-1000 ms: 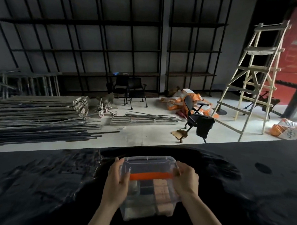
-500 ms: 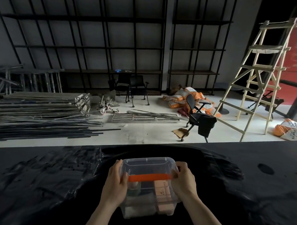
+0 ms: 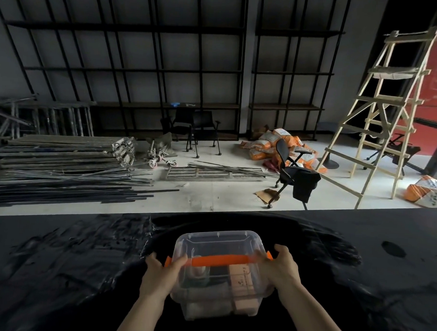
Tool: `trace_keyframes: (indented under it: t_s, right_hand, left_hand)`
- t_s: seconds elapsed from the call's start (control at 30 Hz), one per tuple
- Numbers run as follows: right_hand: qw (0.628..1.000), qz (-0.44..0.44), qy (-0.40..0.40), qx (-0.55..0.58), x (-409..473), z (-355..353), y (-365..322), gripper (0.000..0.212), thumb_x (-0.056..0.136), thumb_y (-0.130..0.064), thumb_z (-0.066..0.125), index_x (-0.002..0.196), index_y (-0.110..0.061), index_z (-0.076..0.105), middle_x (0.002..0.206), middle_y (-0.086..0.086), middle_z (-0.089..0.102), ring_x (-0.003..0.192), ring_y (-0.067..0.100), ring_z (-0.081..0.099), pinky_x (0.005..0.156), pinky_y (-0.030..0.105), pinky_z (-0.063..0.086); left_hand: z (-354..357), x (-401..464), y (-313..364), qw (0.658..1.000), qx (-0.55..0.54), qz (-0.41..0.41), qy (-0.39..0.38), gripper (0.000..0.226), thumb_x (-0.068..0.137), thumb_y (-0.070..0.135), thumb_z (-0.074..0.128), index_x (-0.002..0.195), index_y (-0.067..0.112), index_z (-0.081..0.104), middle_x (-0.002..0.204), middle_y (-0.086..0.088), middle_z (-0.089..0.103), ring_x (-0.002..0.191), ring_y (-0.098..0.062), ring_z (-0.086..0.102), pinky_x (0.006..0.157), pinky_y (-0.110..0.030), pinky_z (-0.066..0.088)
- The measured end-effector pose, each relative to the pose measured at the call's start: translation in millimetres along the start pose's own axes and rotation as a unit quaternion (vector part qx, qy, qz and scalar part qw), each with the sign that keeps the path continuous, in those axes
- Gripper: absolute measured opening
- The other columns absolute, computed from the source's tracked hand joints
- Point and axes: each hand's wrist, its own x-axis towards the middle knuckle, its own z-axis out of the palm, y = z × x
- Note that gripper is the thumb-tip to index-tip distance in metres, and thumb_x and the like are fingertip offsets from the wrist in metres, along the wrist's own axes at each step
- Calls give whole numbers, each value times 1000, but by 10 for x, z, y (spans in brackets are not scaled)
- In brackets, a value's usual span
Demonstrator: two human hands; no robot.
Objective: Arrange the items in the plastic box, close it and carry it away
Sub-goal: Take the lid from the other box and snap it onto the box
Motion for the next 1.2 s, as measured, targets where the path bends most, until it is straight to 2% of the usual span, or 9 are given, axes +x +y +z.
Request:
trace_keyframes:
  t_s: [0.07,0.13,0.23,0.43,0.7,0.8,0.87,1.0,1.2]
  right_hand:
    - [1000,11,0,13,-8,-18,-14,73,81,-47,78,144,-17,57,139,14,63,123,32,63,95,35,52]
    - [1000,-10,26,2,20,-15,-24,43,70,-47,80,107,-27,72,113,10,76,101,28,72,85,36,57]
    - [995,-69,69,-24,19,10,-36,21,82,-26,73,69,-11,68,70,3,73,66,20,67,57,31,51]
    - [983,-135,92,-88,-65,52,-11,23,85,-8,61,63,-16,63,64,-2,62,59,11,52,47,23,32]
    - [961,-189,128,-159,-130,95,-52,19,85,-12,56,73,-16,70,62,-8,55,53,12,44,49,29,33]
    - [984,-150,91,-45,-59,24,17,11,89,-32,67,90,-27,76,72,-9,65,63,5,54,59,23,44]
    - [991,-77,26,103,76,-17,126,48,78,-67,64,109,-32,74,95,-5,75,86,12,68,79,30,55]
    - [961,-2,-125,247,258,35,371,104,53,-92,69,140,-36,60,132,1,70,116,25,70,101,53,57]
    - [950,0,-182,253,239,189,338,107,57,-84,78,151,-47,43,137,2,64,119,30,67,95,57,59]
  left_hand:
    - [-56,-27,31,1000,23,7,3,44,73,42,80,99,9,70,100,-12,71,89,-27,66,76,-37,50]
    - [-63,-35,62,994,82,50,47,28,73,38,80,74,12,71,78,-4,73,72,-22,66,70,-36,51]
    - [-22,-88,123,968,189,123,106,26,82,44,72,68,22,69,61,4,67,60,-14,65,55,-29,44]
    - [60,-80,32,926,285,185,166,29,90,45,62,68,27,57,65,7,65,64,-15,64,54,-28,45]
    - [95,-164,47,913,304,215,169,12,93,41,61,89,31,65,75,10,67,74,-17,66,67,-32,50]
    - [12,-28,-45,954,202,189,118,32,91,53,61,113,31,70,98,8,75,93,-18,70,79,-34,52]
    - [-62,51,-104,993,-7,114,31,56,88,62,60,131,27,64,128,-2,70,118,-23,64,102,-42,49]
    - [-93,60,-286,963,-229,-6,-141,92,70,78,69,151,47,39,150,2,54,133,-28,57,112,-56,41]
    - [88,-73,-168,954,-223,55,-194,45,88,26,71,130,40,64,121,-3,76,110,-30,73,98,-61,53]
